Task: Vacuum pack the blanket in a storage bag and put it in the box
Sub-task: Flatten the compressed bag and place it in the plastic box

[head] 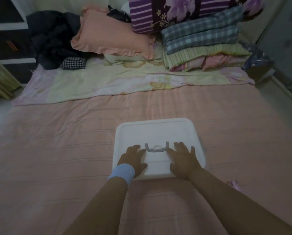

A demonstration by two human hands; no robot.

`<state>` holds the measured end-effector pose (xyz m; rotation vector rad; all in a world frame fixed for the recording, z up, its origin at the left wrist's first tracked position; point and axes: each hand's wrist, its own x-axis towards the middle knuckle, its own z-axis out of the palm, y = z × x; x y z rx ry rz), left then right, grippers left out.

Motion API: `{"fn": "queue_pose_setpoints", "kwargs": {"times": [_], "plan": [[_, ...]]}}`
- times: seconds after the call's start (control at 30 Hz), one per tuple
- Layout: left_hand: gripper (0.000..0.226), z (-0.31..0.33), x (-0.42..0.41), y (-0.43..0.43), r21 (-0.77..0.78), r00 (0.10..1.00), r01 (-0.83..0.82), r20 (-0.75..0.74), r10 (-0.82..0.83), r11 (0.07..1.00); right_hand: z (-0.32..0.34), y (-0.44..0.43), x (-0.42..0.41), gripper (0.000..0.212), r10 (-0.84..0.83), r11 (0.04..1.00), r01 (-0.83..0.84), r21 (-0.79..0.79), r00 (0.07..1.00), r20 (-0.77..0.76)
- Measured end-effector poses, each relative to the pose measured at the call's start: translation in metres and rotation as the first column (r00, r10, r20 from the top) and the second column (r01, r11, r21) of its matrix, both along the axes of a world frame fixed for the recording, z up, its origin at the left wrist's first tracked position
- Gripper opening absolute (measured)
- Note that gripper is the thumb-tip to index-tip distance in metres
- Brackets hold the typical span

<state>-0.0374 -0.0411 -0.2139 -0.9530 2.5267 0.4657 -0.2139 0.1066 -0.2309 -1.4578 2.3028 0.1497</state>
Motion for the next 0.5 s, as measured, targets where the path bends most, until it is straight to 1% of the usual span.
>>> {"fn": "queue_pose_setpoints", "kwargs": {"times": [0.07,0.1,0.13,0.2,0.27,0.33,0.37,0.4,0.43,0.47,0.5], "plan": [[0.073,-0.007,-0.008,0.006,0.021,0.998,0.014,0.055,-0.015,1.0,-0.008,0.005,-0.007,0.073,-0.04,0.998,0.039,0.052,0.999,0.019],[0.074,-0.009,-0.011,0.01,0.026,0.997,0.014,0.082,-0.016,1.0,-0.011,0.008,-0.01,0.072,-0.055,0.997,0.053,0.051,0.998,0.039],[0.073,-0.011,-0.017,0.014,0.021,0.996,0.01,0.089,-0.012,1.0,-0.012,0.013,-0.014,0.07,-0.059,0.998,0.057,0.036,0.997,0.047],[0.063,-0.011,-0.029,0.017,0.001,0.999,-0.004,0.045,0.004,1.0,-0.011,0.023,-0.022,0.066,-0.047,0.999,0.047,0.008,0.999,0.026],[0.055,-0.006,-0.044,0.018,-0.052,0.998,0.021,0.058,-0.018,0.998,-0.012,0.032,-0.034,0.061,-0.035,0.999,0.036,-0.013,0.996,0.077],[0.051,0.0,-0.063,0.015,-0.142,0.993,0.064,0.109,-0.049,0.988,-0.01,0.036,-0.044,0.064,-0.021,0.998,0.028,-0.052,0.991,0.128],[0.049,0.003,-0.075,0.014,-0.188,0.994,0.067,0.099,-0.049,0.98,-0.012,0.036,-0.053,0.067,-0.039,0.993,0.053,-0.107,0.991,0.129],[0.047,0.002,-0.092,0.015,-0.217,0.997,0.064,0.064,-0.051,0.974,-0.014,0.038,-0.065,0.066,-0.089,0.979,0.108,-0.175,0.989,0.115],[0.047,0.004,-0.098,0.015,-0.228,0.999,0.039,-0.004,-0.041,0.973,-0.01,0.035,-0.07,0.062,-0.151,0.961,0.168,-0.22,0.984,0.092],[0.049,0.005,-0.107,0.016,-0.209,0.997,0.022,-0.071,-0.037,0.978,-0.005,0.033,-0.077,0.06,-0.231,0.945,0.24,-0.224,0.971,0.069],[0.054,0.002,-0.12,0.02,-0.164,0.993,0.024,-0.107,-0.042,0.986,-0.005,0.035,-0.087,0.058,-0.32,0.925,0.329,-0.191,0.944,0.073]]}}
